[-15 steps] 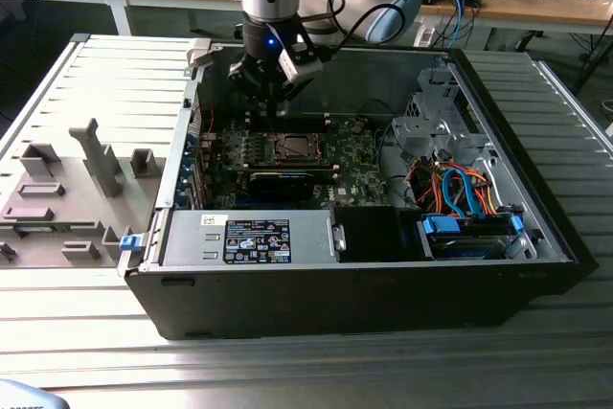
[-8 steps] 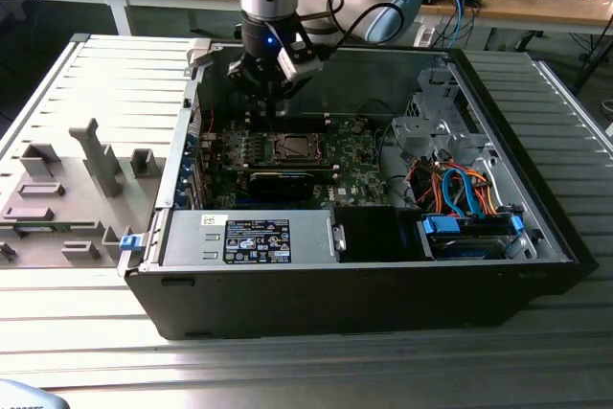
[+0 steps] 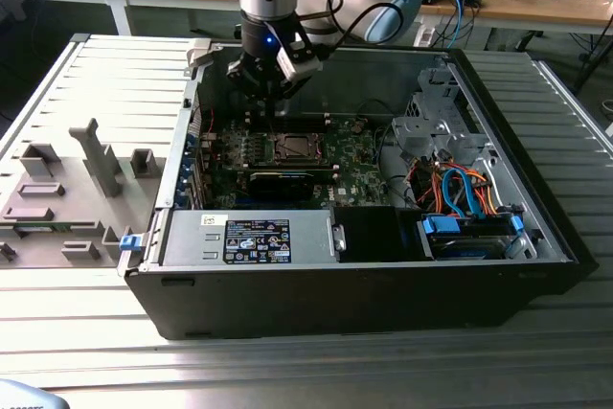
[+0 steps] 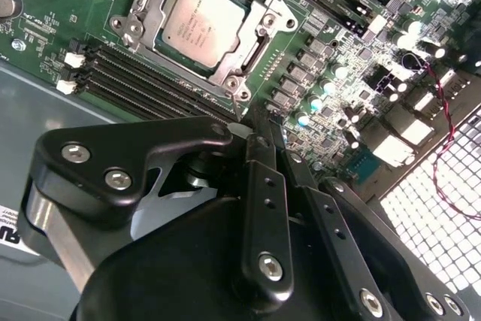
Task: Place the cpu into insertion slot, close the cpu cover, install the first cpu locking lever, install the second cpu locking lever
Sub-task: 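Install the first cpu locking lever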
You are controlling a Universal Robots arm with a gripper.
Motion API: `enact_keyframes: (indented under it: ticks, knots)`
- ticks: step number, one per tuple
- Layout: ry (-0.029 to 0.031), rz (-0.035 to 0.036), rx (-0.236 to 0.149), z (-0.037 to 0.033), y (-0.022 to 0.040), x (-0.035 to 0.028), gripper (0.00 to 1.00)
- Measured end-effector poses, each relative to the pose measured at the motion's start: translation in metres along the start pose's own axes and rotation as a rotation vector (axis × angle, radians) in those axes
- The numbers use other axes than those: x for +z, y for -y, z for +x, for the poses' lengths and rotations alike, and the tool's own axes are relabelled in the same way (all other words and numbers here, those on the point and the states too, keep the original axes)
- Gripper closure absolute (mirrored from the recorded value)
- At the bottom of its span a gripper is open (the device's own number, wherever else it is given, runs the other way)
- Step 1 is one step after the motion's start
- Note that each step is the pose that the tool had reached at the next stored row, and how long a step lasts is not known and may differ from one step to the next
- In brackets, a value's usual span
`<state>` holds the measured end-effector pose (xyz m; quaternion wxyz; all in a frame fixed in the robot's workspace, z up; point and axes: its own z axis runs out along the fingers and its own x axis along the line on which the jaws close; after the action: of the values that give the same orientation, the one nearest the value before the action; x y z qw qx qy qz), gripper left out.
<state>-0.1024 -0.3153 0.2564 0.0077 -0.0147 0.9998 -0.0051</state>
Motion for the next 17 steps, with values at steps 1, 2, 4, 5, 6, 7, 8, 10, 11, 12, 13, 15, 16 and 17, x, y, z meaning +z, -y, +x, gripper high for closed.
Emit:
enact_keyframes:
  ticks: [1, 2, 4, 5, 6, 7, 8, 10, 11, 12, 13, 15, 16, 17]
  knots:
    - [-0.0001, 0.0001, 0.000, 0.0005, -0.0003, -0.0001, 0.89]
    - [-0.0001, 0.0001, 0.000, 0.0006, -0.0006, -0.0001, 0.89]
    - [0.0000, 0.0001, 0.000, 0.0016, -0.0012, -0.0001, 0.89]
    - [0.0000, 0.0000, 0.000, 0.0023, -0.0014, -0.0001, 0.89]
    - [0.0000, 0.0001, 0.000, 0.0031, -0.0015, -0.0001, 0.89]
    - [0.0000, 0.0000, 0.000, 0.0051, -0.0015, -0.0001, 0.89]
    - [-0.0001, 0.0001, 0.000, 0.0069, -0.0016, -0.0002, 0.89]
    - [0.0000, 0.0001, 0.000, 0.0102, -0.0017, -0.0002, 0.89]
    - [0.0000, 0.0001, 0.000, 0.0116, -0.0017, -0.0002, 0.89]
    - [-0.0001, 0.0001, 0.000, 0.0131, -0.0017, -0.0003, 0.89]
    - [0.0000, 0.0001, 0.000, 0.0167, -0.0019, -0.0003, 0.89]
    - [0.0003, 0.0000, 0.000, 0.0188, -0.0019, -0.0003, 0.89]
    - [0.0006, 0.0001, 0.000, 0.0203, -0.0020, -0.0004, 0.89]
    - [0.0009, 0.0000, 0.000, 0.0215, -0.0020, -0.0004, 0.89]
